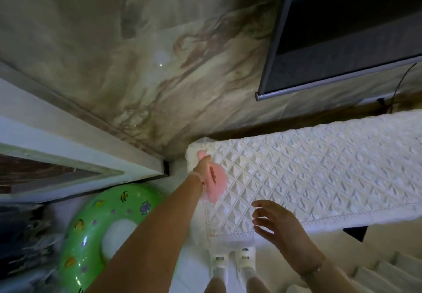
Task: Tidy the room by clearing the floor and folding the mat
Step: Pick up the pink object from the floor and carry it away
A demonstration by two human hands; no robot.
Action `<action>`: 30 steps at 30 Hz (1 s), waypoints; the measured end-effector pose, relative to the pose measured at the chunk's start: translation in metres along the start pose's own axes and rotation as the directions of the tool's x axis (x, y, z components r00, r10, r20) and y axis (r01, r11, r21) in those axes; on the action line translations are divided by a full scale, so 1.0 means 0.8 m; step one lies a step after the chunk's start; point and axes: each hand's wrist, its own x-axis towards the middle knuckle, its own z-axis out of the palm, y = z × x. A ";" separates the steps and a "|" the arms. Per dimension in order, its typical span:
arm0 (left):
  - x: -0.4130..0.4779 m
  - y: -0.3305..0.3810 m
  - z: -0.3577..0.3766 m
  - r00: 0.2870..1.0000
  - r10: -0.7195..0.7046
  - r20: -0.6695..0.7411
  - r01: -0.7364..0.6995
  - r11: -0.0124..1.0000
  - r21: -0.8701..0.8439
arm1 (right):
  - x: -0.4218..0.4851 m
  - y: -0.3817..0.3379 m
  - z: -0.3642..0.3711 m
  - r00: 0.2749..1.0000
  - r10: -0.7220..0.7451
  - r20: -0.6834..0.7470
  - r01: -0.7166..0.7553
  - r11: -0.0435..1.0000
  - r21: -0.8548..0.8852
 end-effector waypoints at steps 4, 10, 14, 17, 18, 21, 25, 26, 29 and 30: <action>0.026 0.026 0.009 0.999 0.015 -0.039 -0.018 0.997 -0.078 | 0.010 -0.003 0.003 1.000 0.004 -0.020 -0.003 0.999 0.036; 0.091 0.044 0.015 0.973 0.125 -0.192 -0.109 0.989 0.095 | 0.028 0.005 0.004 0.998 0.038 -0.057 -0.033 0.996 0.081; 0.101 0.047 0.019 0.997 -0.013 -0.071 0.013 1.000 0.001 | 0.036 0.009 0.006 0.994 0.063 -0.086 -0.054 0.993 0.104; 0.106 0.049 0.021 0.999 -0.031 -0.015 0.032 0.998 0.053 | 0.040 0.008 0.006 0.993 0.064 -0.094 -0.053 0.992 0.115; 0.102 0.051 0.018 1.000 0.020 -0.015 -0.019 0.994 0.111 | 0.041 0.007 0.007 0.993 0.066 -0.093 -0.055 0.992 0.113; 0.106 0.044 0.010 0.998 0.066 -0.018 -0.062 0.979 0.194 | 0.043 0.009 0.012 0.994 0.066 -0.088 -0.057 0.992 0.110; 0.106 0.031 -0.002 0.998 0.050 0.036 -0.055 0.986 0.156 | 0.042 0.012 0.025 0.997 0.054 -0.056 -0.049 0.995 0.084; 0.111 0.030 -0.007 0.998 0.039 0.057 -0.046 0.990 0.131 | 0.041 0.011 0.028 0.997 0.052 -0.050 -0.047 0.996 0.081; 0.128 0.022 -0.023 0.993 0.042 0.110 -0.056 0.990 0.126 | 0.040 0.008 0.037 0.997 0.051 -0.063 -0.045 0.995 0.092; 0.120 0.023 -0.027 0.991 0.040 0.125 -0.056 0.990 0.128 | 0.039 0.006 0.039 0.997 0.045 -0.068 -0.038 0.995 0.093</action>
